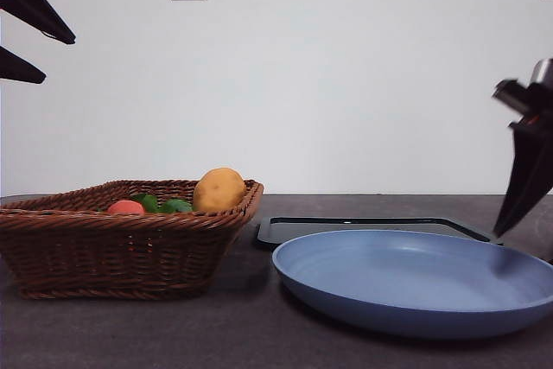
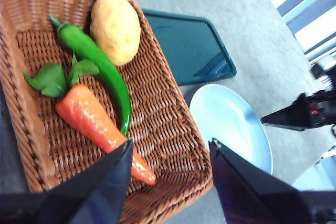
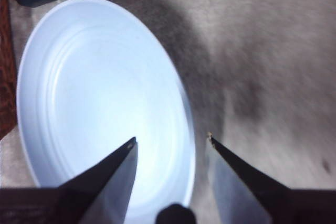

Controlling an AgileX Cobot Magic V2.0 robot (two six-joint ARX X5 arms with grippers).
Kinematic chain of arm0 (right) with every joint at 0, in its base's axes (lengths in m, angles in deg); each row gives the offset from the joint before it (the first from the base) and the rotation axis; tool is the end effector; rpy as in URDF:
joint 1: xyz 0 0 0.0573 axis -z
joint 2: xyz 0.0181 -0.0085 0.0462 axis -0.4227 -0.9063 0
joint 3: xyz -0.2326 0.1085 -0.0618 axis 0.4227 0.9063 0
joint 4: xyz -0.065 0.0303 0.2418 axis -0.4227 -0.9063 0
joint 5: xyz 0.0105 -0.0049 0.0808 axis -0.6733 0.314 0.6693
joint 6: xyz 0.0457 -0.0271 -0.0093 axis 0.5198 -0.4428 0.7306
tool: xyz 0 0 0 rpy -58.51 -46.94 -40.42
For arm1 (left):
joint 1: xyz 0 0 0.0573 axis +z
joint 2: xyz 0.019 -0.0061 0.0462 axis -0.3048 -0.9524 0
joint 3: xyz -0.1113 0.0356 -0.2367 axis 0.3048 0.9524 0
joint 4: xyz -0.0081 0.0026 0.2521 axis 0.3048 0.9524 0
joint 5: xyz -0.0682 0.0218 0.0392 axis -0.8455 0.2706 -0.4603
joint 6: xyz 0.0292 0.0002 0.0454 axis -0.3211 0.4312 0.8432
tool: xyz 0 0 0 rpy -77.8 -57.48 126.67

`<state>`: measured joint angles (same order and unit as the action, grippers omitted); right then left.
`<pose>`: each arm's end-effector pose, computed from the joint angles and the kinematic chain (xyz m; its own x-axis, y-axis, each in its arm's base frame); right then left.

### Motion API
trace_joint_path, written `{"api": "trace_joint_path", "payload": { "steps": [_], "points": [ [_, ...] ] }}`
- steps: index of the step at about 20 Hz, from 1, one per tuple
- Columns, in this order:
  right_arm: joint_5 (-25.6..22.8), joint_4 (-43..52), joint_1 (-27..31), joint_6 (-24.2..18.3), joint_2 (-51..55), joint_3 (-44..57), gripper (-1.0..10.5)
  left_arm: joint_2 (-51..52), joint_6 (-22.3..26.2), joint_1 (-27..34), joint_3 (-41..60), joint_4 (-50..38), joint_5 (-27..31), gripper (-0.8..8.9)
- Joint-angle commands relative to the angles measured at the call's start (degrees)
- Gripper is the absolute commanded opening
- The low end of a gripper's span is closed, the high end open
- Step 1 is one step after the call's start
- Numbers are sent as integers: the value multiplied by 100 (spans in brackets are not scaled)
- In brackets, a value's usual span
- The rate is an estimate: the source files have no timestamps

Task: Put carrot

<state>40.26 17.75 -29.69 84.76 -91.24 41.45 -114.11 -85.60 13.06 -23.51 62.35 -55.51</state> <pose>0.2245 0.0328 0.1647 0.2980 0.5230 -0.7985 -0.0207 0.8399 0.5424 0.1757 -0.0321 0.2599 0.5958 -0.6566 -0.4625 0.3934 0.7406 -0.5447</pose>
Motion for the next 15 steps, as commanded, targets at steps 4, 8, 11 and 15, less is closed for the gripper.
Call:
{"api": "trace_joint_path", "payload": {
  "steps": [4, 8, 11, 15],
  "points": [
    [-22, 260, -37, 181, -549, -57, 82, -33, 59, -26, -83, -79, -26, 259],
    [-9, 199, -37, 282, -509, -57, 3, -33, -269, -33, -83, -76, -24, 259],
    [24, -199, -37, 262, -199, -57, 3, -33, -518, -170, -83, -81, -22, 335],
    [-13, -765, -37, 157, 717, -57, 3, -98, -723, -719, -90, -52, 651, 342]
  ]
}}
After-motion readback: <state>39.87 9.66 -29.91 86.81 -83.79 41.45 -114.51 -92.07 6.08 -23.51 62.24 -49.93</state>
